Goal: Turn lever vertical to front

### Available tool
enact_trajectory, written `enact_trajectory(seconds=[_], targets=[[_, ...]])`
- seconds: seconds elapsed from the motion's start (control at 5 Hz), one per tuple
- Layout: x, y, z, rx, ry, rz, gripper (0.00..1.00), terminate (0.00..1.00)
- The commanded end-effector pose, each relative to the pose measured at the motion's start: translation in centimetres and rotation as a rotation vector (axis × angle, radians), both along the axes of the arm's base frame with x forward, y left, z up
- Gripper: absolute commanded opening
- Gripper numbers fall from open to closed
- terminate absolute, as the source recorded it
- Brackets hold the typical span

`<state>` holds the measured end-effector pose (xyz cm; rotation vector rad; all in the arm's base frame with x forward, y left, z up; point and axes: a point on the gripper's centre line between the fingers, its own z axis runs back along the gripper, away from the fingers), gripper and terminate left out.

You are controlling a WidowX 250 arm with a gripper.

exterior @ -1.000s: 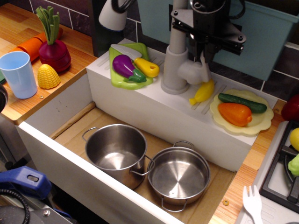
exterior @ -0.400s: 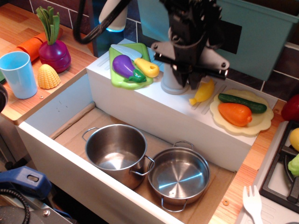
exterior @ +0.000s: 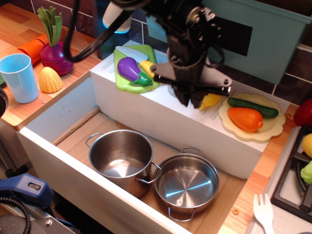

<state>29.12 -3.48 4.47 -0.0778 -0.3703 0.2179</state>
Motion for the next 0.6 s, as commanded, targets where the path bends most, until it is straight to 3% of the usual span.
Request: enact_trajectory(seconds=[0.0, 0.2, 0.4], targets=[[-1.64, 0.39, -0.78, -0.065, 0.064, 0.007, 0.00, 0.00], [-1.38, 0.80, -0.22, -0.093, 0.088, 0.002, 1.00, 0.00], [-1.38, 0.80, -0.22, -0.093, 0.088, 0.002, 1.00, 1.00]])
